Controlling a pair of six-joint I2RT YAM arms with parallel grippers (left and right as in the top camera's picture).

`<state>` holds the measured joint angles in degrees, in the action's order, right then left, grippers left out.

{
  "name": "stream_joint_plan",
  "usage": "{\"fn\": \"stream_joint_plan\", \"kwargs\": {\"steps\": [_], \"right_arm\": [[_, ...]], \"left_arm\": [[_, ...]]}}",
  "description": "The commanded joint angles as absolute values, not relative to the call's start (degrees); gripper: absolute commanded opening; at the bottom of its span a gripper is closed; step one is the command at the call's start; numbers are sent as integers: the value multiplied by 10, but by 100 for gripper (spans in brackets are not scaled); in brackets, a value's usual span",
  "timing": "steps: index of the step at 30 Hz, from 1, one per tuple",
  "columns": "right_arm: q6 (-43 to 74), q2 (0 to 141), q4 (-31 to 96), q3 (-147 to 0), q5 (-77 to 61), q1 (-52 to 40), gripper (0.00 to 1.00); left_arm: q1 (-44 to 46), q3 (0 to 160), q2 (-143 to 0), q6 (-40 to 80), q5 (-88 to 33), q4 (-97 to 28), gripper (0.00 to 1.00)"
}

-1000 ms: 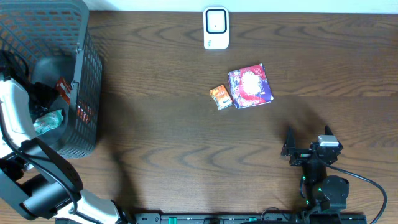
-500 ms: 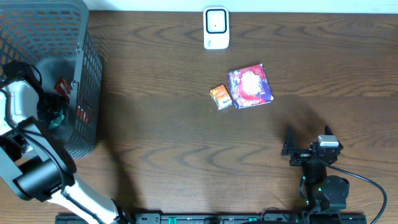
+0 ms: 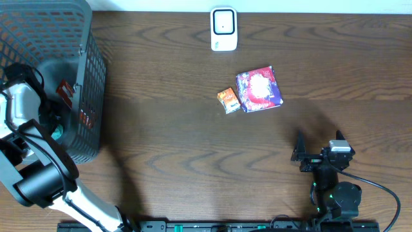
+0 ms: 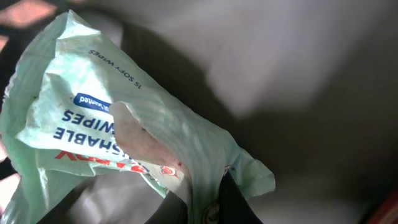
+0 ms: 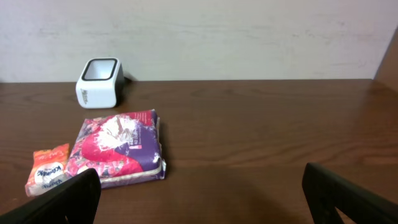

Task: Scan the item barcode
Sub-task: 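Reach into the basket and grasp the green wipes pouch with left gripper, then carry the green pouch to the scanner and release it by the items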

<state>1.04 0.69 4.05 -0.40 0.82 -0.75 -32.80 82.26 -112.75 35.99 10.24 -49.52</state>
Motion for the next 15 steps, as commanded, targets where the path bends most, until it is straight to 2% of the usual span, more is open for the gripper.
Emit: {"fn": "stream_joint_plan", "kwargs": {"steps": [1, 12, 15], "right_arm": [[18, 4, 43, -3, 5, -3, 99], [18, 4, 43, -3, 5, -3, 99], [18, 4, 43, -3, 5, -3, 99]], "left_arm": [[-328, 842, -1089, 352, 70, -510, 7], [-327, 846, -831, 352, -69, -404, 7], [-317, 846, -764, 397, -168, -373, 7]]}}
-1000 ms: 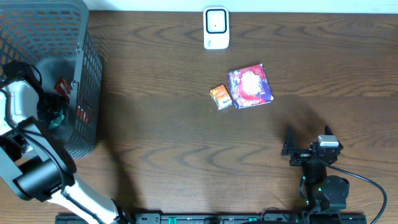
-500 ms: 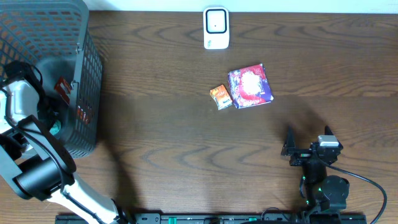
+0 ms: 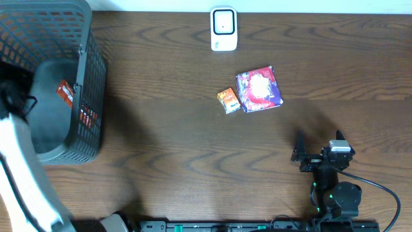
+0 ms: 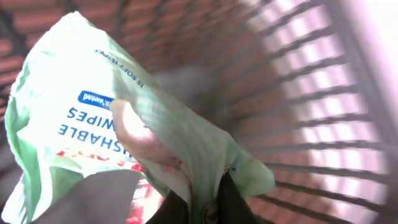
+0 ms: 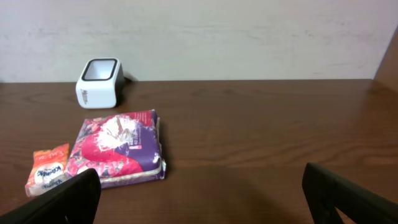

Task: Scan the item barcode
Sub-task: 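Carry the green pouch to the scanner and release it by the items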

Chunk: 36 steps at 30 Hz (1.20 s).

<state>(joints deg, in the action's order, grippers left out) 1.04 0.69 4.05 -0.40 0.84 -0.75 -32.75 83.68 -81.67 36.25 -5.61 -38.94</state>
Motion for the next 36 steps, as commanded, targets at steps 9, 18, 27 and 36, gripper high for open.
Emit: {"fn": "stream_joint_plan", "kwargs": {"steps": [9, 18, 27, 36], "right_arm": [[18, 4, 43, -3, 5, -3, 99], [18, 4, 43, -3, 5, -3, 99], [18, 4, 43, -3, 5, -3, 99], [18, 4, 43, -3, 5, -3, 99]], "left_arm": [[-116, 846, -711, 334, -304, -290, 7], [160, 846, -776, 37, -198, -304, 7], [246, 846, -958, -44, -142, -369, 7], [258, 846, -1121, 45, -101, -381, 8]]}}
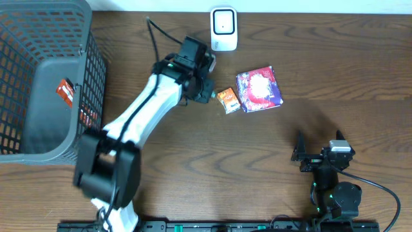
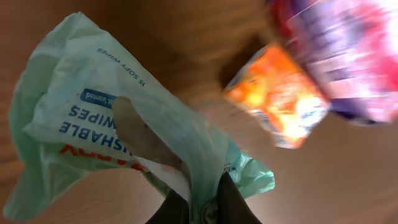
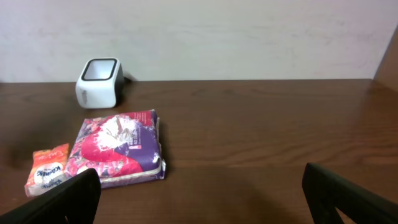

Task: Scan the item barcode
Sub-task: 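Carry the green pouch to the scanner and release it by the items, then reach into the basket and grasp the red-brown snack bar with left gripper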

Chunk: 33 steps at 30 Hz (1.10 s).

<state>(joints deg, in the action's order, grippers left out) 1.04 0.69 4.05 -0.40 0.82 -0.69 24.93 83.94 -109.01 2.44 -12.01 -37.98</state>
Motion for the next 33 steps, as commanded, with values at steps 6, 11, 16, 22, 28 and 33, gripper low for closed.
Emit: {"fn": "stream_joint_plan", "kwargs": {"steps": [6, 11, 16, 22, 28, 33], "right_arm": [[18, 4, 43, -3, 5, -3, 99], [18, 4, 43, -3, 5, -3, 99], [18, 4, 43, -3, 5, -3, 99], [18, 4, 43, -3, 5, -3, 99], [18, 4, 43, -3, 5, -3, 99], [18, 4, 43, -3, 5, -3, 99]], "left_arm": [[282, 846, -1180, 43, -155, -362, 7], [305, 846, -1195, 40, -165, -333, 7], [320, 846, -1179, -64, -212, -333, 17], [296, 849, -1129, -73, -179, -333, 58], [231, 886, -1026, -72, -179, -333, 77], [141, 908, -927, -43, -179, -316, 79]]}}
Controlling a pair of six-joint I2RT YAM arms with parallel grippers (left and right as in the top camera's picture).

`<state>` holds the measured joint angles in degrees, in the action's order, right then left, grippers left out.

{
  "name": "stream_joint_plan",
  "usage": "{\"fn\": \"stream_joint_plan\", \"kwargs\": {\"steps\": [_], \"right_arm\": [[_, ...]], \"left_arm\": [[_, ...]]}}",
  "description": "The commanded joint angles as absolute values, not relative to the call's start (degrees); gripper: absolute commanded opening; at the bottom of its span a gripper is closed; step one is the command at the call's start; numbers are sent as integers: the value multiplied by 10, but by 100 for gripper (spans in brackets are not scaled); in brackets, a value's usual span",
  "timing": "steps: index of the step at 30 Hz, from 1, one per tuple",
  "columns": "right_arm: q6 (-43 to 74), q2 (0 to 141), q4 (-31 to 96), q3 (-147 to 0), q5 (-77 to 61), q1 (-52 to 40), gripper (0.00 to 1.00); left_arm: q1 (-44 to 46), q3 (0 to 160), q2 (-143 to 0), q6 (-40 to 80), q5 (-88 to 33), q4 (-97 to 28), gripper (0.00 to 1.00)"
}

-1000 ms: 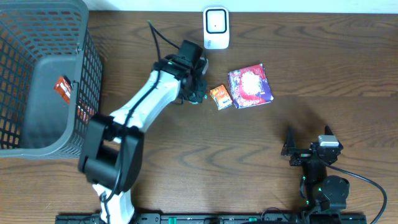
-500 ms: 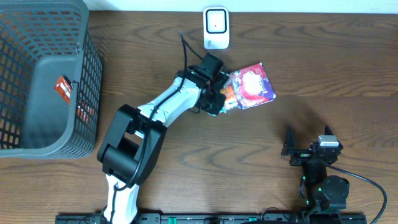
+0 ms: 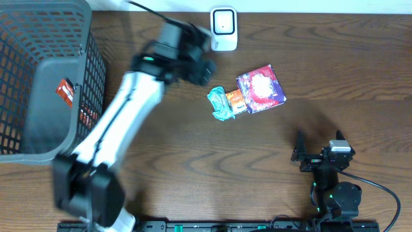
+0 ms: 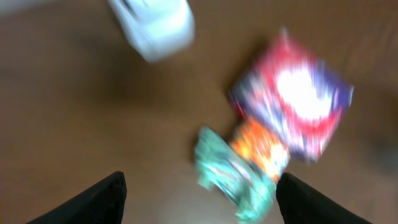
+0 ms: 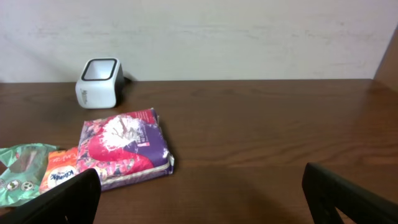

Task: Scan the item barcode
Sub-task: 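Reach into the basket and grasp the red-brown snack bar with left gripper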

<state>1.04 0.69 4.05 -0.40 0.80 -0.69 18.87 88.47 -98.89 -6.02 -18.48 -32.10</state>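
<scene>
A green wipes pack (image 3: pixel 221 104) lies on the table, touching the left side of a small orange pack (image 3: pixel 235 100); it also shows, blurred, as the wipes pack (image 4: pixel 233 177) and the wipes pack (image 5: pixel 22 174). The white barcode scanner (image 3: pixel 223 29) stands at the back edge, seen too as the scanner (image 5: pixel 98 82). My left gripper (image 3: pixel 198 64) hangs open above the table between scanner and wipes, its jaws (image 4: pixel 199 205) wide apart and empty. My right gripper (image 3: pixel 318 151) sits open at the front right, nothing between its jaws (image 5: pixel 202 202).
A purple-and-red pack (image 3: pixel 259 88) lies right of the orange pack. A dark wire basket (image 3: pixel 45 77) with a couple of small items stands at the far left. The left arm stretches from the front left across the table.
My left gripper has let go of the wipes pack, which now lies beside the orange pack. The gripper stands open, higher and nearer the scanner. Orange and purple packs have shifted slightly right.
My left gripper was down in the basket, shut on the green wipes pack, and a moment later still held it among the basket walls. Then it held the pack over the table by the orange pack. Now the pack lies there, released. The right arm never moved.
</scene>
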Motion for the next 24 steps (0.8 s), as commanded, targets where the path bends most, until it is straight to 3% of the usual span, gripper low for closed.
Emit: {"fn": "stream_joint_plan", "kwargs": {"steps": [1, 7, 14, 24], "right_arm": [[18, 4, 43, -3, 5, -3, 99], [18, 4, 43, -3, 5, -3, 99], [18, 4, 43, -3, 5, -3, 99], [18, 4, 43, -3, 5, -3, 99]], "left_arm": [[116, 908, -907, -32, -178, -311, 82], [-54, 908, -834, 91, -114, -294, 86], [-251, 905, -865, 201, -78, -303, 86], [-300, 905, -984, 200, -17, -305, 87]]}}
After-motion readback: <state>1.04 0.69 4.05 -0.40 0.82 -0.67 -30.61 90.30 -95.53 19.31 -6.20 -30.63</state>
